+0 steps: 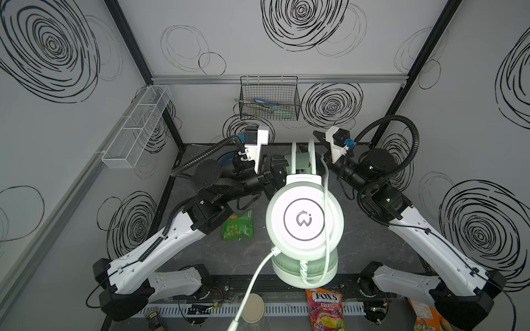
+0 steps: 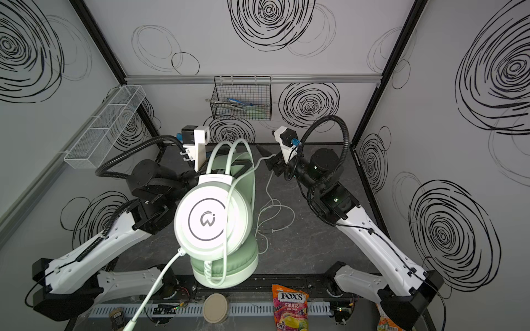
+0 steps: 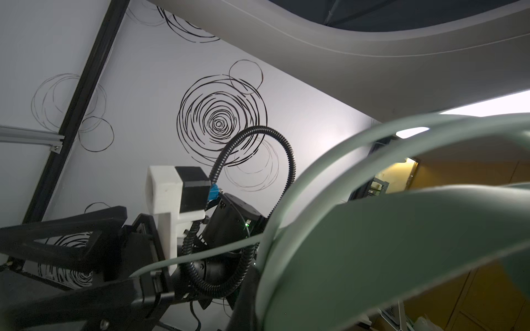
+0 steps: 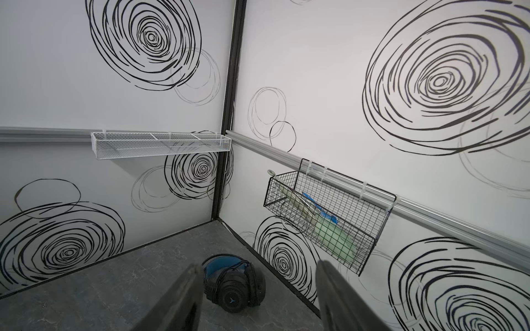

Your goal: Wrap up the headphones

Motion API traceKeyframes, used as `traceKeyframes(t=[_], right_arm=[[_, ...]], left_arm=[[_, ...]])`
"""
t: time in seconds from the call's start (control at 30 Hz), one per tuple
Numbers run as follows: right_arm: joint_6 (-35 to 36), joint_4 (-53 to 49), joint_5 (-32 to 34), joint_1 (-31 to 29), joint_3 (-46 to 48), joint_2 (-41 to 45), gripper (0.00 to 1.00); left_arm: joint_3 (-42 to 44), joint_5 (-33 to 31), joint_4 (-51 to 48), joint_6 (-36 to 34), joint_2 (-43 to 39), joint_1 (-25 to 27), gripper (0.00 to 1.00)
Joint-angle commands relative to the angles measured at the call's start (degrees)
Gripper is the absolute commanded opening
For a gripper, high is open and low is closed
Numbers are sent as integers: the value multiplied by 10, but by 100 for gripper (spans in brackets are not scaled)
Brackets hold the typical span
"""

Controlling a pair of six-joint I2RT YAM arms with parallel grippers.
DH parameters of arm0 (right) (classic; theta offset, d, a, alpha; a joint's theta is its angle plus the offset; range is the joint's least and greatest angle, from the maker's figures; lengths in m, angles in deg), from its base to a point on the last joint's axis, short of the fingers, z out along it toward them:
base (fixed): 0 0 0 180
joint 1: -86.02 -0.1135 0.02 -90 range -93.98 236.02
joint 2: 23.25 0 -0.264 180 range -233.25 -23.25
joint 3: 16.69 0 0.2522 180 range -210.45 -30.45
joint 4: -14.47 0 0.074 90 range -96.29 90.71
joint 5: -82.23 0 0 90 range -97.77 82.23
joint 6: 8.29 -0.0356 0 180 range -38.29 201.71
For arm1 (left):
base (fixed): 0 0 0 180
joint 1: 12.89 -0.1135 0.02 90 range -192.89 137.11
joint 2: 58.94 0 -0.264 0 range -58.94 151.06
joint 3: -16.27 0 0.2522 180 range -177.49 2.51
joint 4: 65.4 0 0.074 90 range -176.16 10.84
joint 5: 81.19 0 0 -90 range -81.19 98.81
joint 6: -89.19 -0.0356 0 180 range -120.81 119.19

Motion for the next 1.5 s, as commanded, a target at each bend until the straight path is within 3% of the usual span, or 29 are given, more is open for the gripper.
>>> traceKeyframes(t=[0.0, 0.27, 0.4, 0.83, 0.97, 1.07, 1.2, 1.47], right_arm=[[-33, 42, -10, 2, 18, 7, 66], [-63, 66, -16, -13, 56, 6, 65], [-90, 84, -7, -32, 78, 5, 59], [-128, 73, 55, -111, 124, 27, 4], [-126, 29, 86, -135, 136, 53, 0], [-96, -34, 146, -174, 134, 71, 0], [-49, -112, 273, -236, 127, 105, 0], [29, -270, 492, -290, 64, 176, 0]], left_arm=[[-17, -45, 92, 56, 0, 2, 0], [-33, -122, 76, 70, 5, 4, 0], [-34, -181, 53, 67, 2, 4, 0], [-68, -353, 37, 63, 22, 5, 0], [-104, -423, -26, 33, 31, -8, 0], [-130, -455, -72, 19, 39, -37, 0], [-200, -485, -189, -12, 65, -86, 0], [-242, -554, -330, -88, 90, -150, 0]])
